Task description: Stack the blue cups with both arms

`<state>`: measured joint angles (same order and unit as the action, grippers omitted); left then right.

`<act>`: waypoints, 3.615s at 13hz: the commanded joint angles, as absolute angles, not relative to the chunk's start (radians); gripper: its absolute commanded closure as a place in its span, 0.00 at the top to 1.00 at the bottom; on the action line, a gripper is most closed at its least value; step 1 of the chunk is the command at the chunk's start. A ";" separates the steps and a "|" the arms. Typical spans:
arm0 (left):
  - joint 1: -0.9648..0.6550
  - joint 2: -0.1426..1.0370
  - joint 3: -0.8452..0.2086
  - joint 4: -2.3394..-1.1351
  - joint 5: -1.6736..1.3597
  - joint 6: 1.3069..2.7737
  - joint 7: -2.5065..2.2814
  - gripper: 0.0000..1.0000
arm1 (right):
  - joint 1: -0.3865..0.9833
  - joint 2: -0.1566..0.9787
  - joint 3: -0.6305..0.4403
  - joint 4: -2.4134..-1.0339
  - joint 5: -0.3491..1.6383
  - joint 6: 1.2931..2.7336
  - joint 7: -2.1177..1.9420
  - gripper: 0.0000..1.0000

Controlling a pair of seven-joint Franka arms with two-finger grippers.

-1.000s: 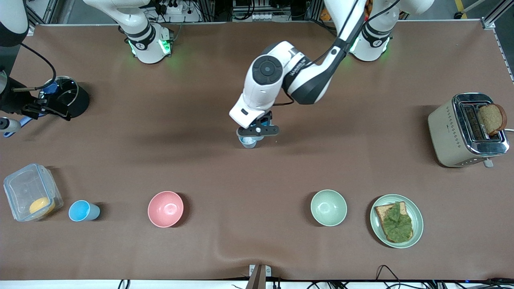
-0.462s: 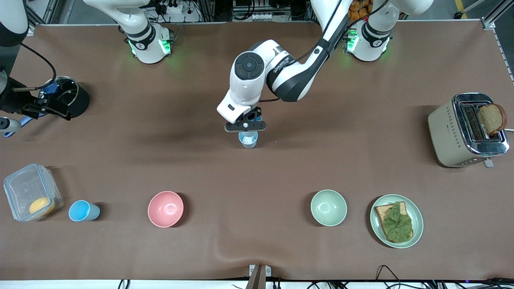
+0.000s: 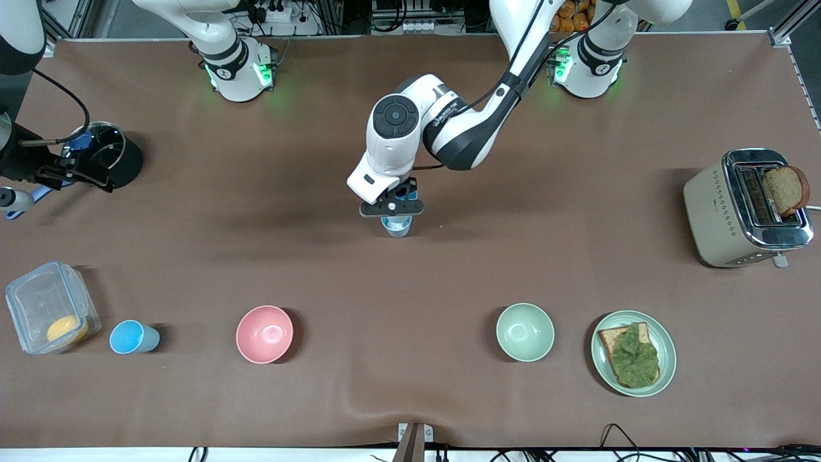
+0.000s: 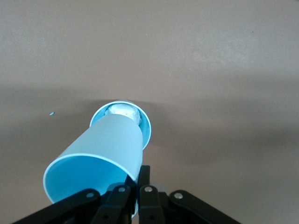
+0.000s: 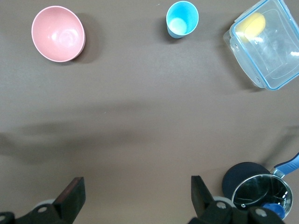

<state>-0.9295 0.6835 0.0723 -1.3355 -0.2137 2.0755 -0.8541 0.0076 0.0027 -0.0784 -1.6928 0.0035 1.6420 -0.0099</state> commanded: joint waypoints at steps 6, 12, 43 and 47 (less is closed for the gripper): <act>-0.942 0.710 0.086 -1.305 -0.233 2.089 -0.867 0.18 | -0.006 0.002 -0.071 -1.684 -0.012 1.629 -0.017 1.00; -0.930 0.674 0.092 -1.316 -0.232 2.076 -0.865 0.34 | -0.008 0.002 -0.071 -1.684 -0.012 1.629 -0.017 1.00; -0.106 -0.124 -0.026 -1.761 0.009 1.596 -0.101 1.00 | -0.009 0.002 -0.074 -1.686 -0.012 1.629 -0.017 1.00; -0.106 -0.124 -0.034 -1.749 0.009 1.582 -0.118 1.00 | -0.009 0.002 -0.074 -1.686 -0.012 1.629 -0.017 1.00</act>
